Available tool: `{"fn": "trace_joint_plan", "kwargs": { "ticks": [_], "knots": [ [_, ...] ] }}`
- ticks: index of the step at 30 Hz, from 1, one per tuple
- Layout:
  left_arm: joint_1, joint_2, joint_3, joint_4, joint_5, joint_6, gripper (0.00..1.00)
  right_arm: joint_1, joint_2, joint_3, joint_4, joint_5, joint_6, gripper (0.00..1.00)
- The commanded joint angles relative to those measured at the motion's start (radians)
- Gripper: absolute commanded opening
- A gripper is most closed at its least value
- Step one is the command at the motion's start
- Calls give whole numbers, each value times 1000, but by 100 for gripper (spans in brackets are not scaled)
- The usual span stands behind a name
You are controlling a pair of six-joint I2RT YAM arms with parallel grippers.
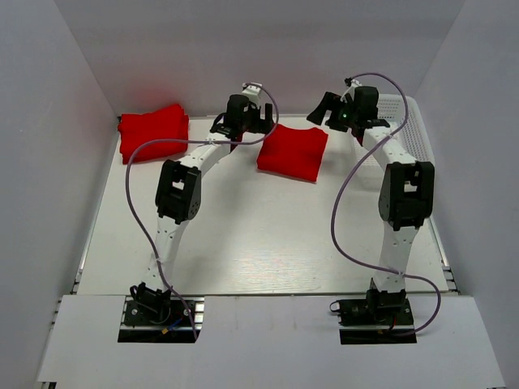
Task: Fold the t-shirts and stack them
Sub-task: Fold the long partially folded tshirt into a neat square, then smooth out wrinkles on the folded tshirt
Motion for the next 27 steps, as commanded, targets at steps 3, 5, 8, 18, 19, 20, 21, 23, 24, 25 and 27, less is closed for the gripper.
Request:
{"fn": "trace_joint_plan", "kwargs": {
  "ticks": [3,5,8,18,19,20,21,23,24,25,27],
  "knots": [
    [-29,-97,-56,-50,125,28,100,23,-74,-62,-16,-15,-85,90],
    [-29,-86,-56,-60,157,28,100,27,-65,-59,-43,-15,-83,90],
    [-38,-86,-102,-42,209,-1,100,30,-32,-66,-49,-24,-60,90],
    [-38,-14,-99,-59,261,-35,100,29,87,-70,-3,-104,34,90],
    [-38,-5,-108,-59,270,-35,100,30,107,-68,0,-116,40,90],
    [-38,-5,-119,-59,286,-35,100,29,116,-66,13,-151,46,90],
    [-38,4,-119,-59,310,-45,100,29,130,-69,10,-159,60,90],
    [-38,4,-163,-59,329,-45,100,29,150,-76,13,-173,68,90],
    [-38,4,-179,-59,341,-56,100,30,152,-95,16,-179,74,90],
    [-38,-6,-221,-59,353,-56,100,32,147,-126,25,-187,78,90],
    [-38,-43,-280,-33,396,-65,100,35,123,-219,28,-191,85,90]
  ]
}}
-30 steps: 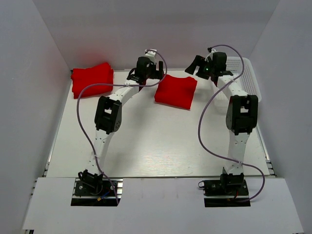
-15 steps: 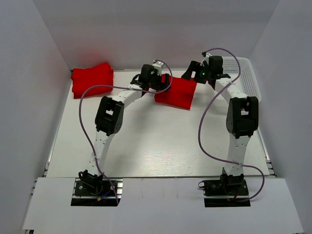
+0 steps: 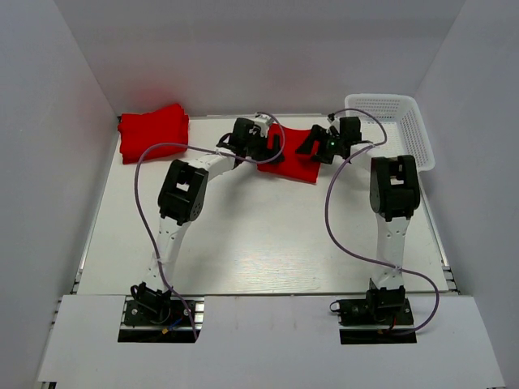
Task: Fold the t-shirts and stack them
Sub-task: Smooth out wrinkles on the folded tshirt
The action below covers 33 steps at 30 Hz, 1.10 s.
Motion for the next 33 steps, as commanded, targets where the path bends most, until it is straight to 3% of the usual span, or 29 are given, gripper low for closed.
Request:
{"fn": "trace_joint_plan", "kwargs": {
  "ticks": [1,8,13,17,20,24,33],
  "knots": [
    [-1,-65,-130,-11,90,-36,100,5,-39,-111,62,-41,28,90],
    [-11,-346,-534,72,88,-65,100,35,-181,-392,90,-72,-10,90],
    [-38,-521,-750,-34,64,-74,100,68,-368,-557,40,-71,-76,90],
    [-71,-705,-877,-102,-41,-93,100,100,-546,-735,2,-35,-102,90],
    [-80,-826,-888,-135,-95,-102,100,112,-632,-760,-51,-5,-147,90],
    [-80,-871,-879,-136,-168,-102,100,109,-688,-736,-92,38,-181,90],
    [-59,-615,-599,-139,-226,-68,100,104,-696,-656,-108,166,-139,90]
  ]
}}
